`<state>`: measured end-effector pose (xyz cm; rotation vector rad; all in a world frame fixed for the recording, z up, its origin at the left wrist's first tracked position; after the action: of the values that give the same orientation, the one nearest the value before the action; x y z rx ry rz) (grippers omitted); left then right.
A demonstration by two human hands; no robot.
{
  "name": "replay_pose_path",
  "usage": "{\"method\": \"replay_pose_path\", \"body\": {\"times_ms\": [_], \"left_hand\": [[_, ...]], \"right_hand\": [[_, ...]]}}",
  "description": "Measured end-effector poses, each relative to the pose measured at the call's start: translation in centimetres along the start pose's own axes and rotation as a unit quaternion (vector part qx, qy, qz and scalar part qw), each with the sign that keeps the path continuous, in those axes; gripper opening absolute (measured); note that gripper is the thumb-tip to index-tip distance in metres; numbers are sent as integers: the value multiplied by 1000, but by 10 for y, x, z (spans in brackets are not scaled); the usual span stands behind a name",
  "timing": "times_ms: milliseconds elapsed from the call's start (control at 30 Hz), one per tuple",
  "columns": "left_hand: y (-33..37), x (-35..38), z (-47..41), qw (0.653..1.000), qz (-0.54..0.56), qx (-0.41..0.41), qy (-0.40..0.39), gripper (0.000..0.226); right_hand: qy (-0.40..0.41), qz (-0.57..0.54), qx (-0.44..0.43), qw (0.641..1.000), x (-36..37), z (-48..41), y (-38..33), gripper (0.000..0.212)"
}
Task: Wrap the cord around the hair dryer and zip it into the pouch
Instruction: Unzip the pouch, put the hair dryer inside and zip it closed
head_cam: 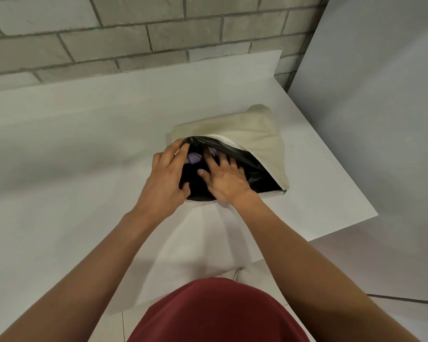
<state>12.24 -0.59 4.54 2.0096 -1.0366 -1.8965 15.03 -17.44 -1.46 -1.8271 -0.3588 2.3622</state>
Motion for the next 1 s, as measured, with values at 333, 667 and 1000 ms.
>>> {"method": "replay_pose_path", "body": {"times_ms": [333,667,1000], "left_hand": [[-11,-5,-1,1000,-7,12,13,81],[-8,-10,-10,999,-6,26,32,78],[-21,-22,-1,993,89,-58,42,55]], "right_hand": [[310,-132,-108,935,-30,114,81,48],[190,-107,-33,975,-5,115,166,53],[322,-141,-22,936,-33,116,163,35]]}}
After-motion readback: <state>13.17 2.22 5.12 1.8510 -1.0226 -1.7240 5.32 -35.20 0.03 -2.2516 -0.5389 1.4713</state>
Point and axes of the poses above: each hand's wrist, its own z-axis away from the middle knuckle, its own x-axis out of the palm, y = z × x, the point moved 3 cm from there along -z, towards the middle knuckle, and after that the axes turned 4 degrees about z, right-handed, at the moved point
